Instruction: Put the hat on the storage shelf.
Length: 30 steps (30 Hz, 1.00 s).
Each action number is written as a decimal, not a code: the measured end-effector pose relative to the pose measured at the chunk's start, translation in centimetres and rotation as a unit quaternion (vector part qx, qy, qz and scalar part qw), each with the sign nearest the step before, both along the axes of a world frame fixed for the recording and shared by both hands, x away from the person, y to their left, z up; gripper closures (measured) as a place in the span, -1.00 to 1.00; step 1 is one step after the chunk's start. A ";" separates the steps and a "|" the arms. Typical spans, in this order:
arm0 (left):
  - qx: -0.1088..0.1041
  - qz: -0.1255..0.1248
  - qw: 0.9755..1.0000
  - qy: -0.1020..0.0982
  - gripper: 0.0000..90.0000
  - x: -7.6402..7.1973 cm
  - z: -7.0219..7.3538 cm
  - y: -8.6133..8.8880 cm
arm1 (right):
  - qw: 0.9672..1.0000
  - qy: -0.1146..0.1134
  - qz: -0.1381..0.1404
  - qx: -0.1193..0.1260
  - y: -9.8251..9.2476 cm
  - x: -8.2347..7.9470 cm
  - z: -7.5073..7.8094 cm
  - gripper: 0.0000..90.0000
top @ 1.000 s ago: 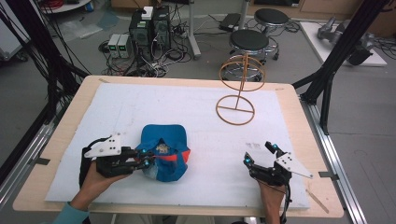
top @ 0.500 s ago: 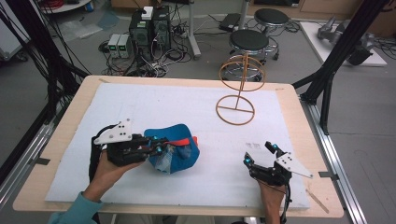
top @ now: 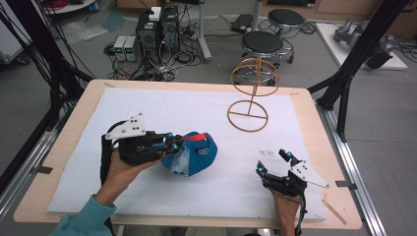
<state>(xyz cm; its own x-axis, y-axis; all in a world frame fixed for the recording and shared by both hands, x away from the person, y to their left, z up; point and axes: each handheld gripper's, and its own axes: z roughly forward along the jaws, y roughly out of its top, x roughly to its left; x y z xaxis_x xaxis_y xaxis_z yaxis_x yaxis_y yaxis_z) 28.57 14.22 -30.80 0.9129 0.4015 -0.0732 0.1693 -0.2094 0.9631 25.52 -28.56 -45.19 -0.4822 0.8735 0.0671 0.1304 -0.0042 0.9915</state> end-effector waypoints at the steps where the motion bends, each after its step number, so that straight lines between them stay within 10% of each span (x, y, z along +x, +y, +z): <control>1: 0.002 -0.002 1.000 -0.001 0.77 0.0 0.2 -0.3 | 1.000 0.000 -0.001 0.001 0.0 0.0 0.0 -0.84; 15: -0.008 -0.015 1.000 -0.023 0.77 -0.6 3.8 -4.0 | 1.000 -0.004 0.002 0.000 0.1 -0.1 0.0 -0.84; 30: 0.011 0.038 0.999 -0.033 0.77 1.4 3.6 -3.8 | 1.000 -0.008 0.006 0.000 0.0 -0.1 0.0 -0.84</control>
<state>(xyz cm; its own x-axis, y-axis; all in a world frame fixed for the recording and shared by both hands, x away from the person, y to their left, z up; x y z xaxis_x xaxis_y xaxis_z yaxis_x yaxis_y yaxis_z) 29.94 10.43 -27.22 0.8822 0.4708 -0.0039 0.1219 -0.2202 0.9678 25.38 -28.54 -45.18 -0.4937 0.8676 0.0601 0.1144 -0.0037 0.9934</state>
